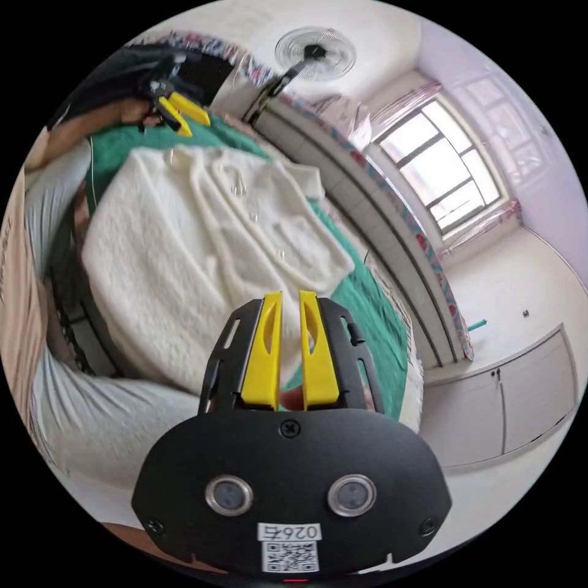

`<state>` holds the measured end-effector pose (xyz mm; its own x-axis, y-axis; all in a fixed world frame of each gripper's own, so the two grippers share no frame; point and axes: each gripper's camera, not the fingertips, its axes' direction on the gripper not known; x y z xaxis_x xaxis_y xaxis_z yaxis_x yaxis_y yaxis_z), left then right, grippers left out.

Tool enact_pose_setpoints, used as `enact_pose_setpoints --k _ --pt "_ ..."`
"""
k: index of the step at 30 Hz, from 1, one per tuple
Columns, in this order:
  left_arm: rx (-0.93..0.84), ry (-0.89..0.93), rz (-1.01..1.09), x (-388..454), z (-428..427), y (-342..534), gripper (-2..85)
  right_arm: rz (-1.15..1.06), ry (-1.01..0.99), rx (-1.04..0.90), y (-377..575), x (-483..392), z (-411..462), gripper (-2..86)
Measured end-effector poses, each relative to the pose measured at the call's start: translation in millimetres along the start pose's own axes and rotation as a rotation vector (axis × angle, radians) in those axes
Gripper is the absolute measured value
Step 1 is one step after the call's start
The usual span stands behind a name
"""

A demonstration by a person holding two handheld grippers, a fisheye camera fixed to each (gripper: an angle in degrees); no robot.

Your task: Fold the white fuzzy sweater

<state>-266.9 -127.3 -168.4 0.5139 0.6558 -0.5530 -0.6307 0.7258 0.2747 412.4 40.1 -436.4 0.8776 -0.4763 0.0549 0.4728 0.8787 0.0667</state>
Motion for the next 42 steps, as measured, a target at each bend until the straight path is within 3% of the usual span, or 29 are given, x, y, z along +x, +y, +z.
enact_pose_setpoints --k 2,6,8,15,17,21,24,28,31,35,42 --pt "-0.124 -0.066 0.014 -2 34 3 20.8 -0.031 0.027 -0.097 7 -4 25 2.0" --pt "-0.150 -0.008 -0.018 -16 69 -1 21.0 -0.066 0.028 -0.124 5 -1 50 4.1" --pt "-0.204 -0.026 -0.001 -20 98 -3 20.2 -0.129 -0.007 -0.182 -3 0 77 7.8" --pt "-0.334 0.067 -0.008 -32 164 -2 12.7 -0.230 -0.032 -0.279 -19 6 141 8.9" --pt "-0.354 0.069 -0.041 -44 173 -3 5.2 -0.157 -0.023 -0.237 -20 22 152 4.3" --pt "-0.361 0.082 -0.064 -63 184 2 2.6 -0.011 -0.054 -0.185 -23 59 173 -0.8" --pt "-0.293 0.166 -0.135 -92 175 7 2.0 0.181 -0.263 -0.186 -26 114 188 -1.3" --pt "-0.115 0.376 -0.439 -171 173 44 2.7 0.630 -0.581 -0.117 -6 205 225 -1.3" --pt "-0.153 0.528 -0.696 -211 225 89 3.9 0.863 -0.676 -0.224 13 246 296 -1.3" --pt "-0.139 0.613 -0.803 -230 251 122 4.1 0.907 -0.724 -0.399 30 246 363 -1.1" --pt "-0.180 0.524 -0.705 -233 250 113 4.4 0.959 -0.686 -0.362 44 270 357 0.6"
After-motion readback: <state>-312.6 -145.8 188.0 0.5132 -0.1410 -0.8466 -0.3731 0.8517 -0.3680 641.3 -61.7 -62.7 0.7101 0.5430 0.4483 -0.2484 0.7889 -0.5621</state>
